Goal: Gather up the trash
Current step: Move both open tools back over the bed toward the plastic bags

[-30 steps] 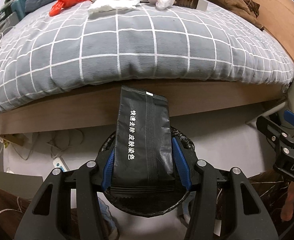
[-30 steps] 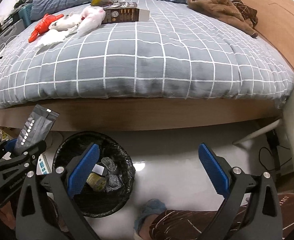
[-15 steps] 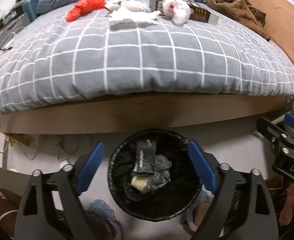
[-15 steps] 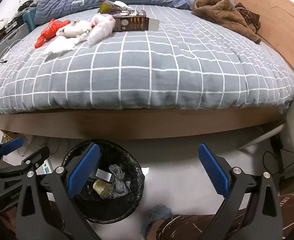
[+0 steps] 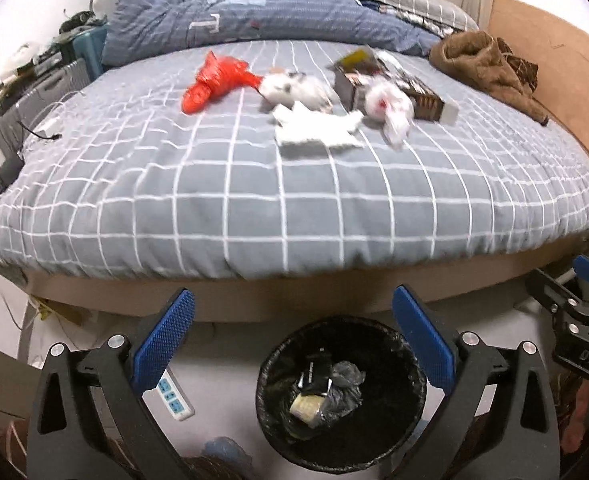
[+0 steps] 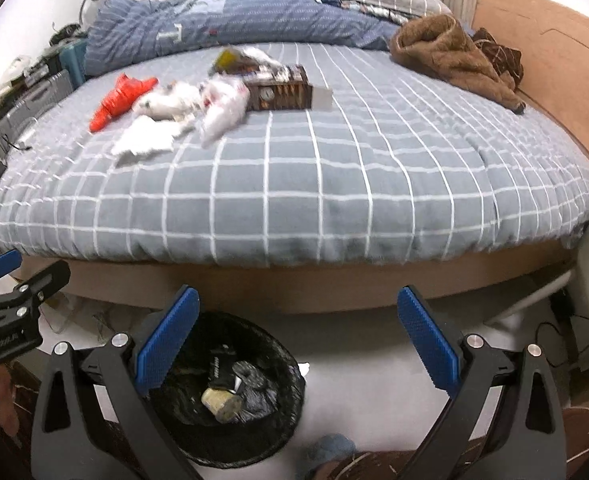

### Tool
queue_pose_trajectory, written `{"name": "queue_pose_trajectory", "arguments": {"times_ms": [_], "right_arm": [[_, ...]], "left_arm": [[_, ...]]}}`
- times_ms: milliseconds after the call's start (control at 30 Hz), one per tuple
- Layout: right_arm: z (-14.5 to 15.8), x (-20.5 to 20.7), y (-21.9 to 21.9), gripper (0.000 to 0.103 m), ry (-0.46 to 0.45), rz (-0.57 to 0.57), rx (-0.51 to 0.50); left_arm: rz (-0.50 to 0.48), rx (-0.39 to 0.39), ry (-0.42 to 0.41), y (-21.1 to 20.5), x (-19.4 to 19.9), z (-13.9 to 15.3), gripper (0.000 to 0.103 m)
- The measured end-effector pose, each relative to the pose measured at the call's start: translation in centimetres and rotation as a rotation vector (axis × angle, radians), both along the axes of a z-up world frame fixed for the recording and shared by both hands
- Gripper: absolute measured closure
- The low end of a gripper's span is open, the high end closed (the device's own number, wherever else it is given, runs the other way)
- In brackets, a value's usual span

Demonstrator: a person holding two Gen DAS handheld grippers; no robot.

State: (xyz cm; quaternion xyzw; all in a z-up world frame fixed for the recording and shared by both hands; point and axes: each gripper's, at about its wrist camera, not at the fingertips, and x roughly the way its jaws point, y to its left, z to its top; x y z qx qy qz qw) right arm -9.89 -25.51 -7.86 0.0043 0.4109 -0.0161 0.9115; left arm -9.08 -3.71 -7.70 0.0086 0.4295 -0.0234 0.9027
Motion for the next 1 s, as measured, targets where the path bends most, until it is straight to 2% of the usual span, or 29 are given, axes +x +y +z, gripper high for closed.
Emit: {"name": "queue_pose_trajectory", "arguments": {"times_ms": [200,400,1000], "right_arm": [[2.6,0.8,1.0,0.008,-0.069,0.018,0.015],[4.9,1.7,2.3,0.008,-0.131,0.046,0.008],[6.0,7.5,5.8,0.008,-0.152,0.100,-0.036]], "left_arm": [[0.029,-0.066,-0.029,1.8,1.0,1.6,0.006],[0.044,-0.060,-0.068,2.6,2.7,2.8,0.006],[0.049,-0.030,-0.105,4.3,7.6,3.7,0.006]]}}
